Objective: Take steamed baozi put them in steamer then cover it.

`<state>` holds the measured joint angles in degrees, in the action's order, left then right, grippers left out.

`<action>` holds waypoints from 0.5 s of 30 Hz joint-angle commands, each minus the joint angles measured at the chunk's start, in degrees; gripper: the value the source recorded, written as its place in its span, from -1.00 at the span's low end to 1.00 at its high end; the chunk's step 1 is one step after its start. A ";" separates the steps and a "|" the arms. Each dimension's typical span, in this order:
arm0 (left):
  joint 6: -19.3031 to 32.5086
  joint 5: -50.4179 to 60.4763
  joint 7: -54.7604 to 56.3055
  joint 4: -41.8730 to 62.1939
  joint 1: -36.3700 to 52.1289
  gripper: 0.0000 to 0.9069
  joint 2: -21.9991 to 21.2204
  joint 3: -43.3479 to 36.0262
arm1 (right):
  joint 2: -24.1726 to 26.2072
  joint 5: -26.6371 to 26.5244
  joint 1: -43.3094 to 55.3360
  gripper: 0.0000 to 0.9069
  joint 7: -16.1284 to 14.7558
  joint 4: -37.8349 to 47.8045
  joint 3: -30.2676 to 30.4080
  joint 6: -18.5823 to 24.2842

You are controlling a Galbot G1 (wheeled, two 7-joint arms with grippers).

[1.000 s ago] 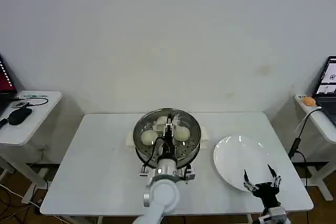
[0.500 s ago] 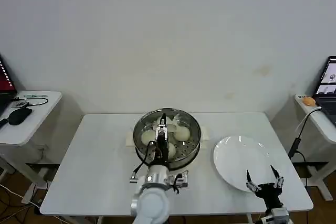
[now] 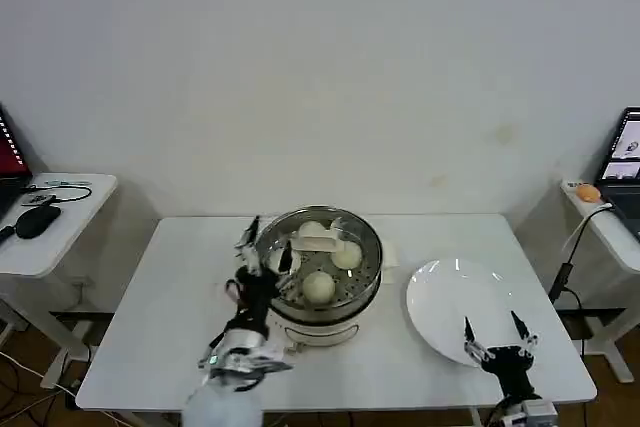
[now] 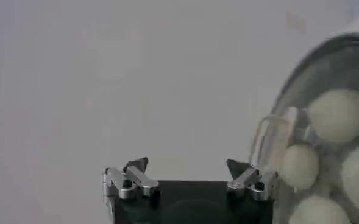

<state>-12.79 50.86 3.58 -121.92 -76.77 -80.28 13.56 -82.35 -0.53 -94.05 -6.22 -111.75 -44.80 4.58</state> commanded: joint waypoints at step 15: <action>16.82 -50.92 7.18 -0.53 -22.86 1.00 -2.53 20.89 | 6.37 -8.46 -12.56 1.00 -1.52 -10.19 -0.67 -9.43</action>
<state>1.08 7.16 9.29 -122.52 -92.75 -80.29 31.37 -78.18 -6.34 -102.31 -7.35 -118.69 -45.22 -0.93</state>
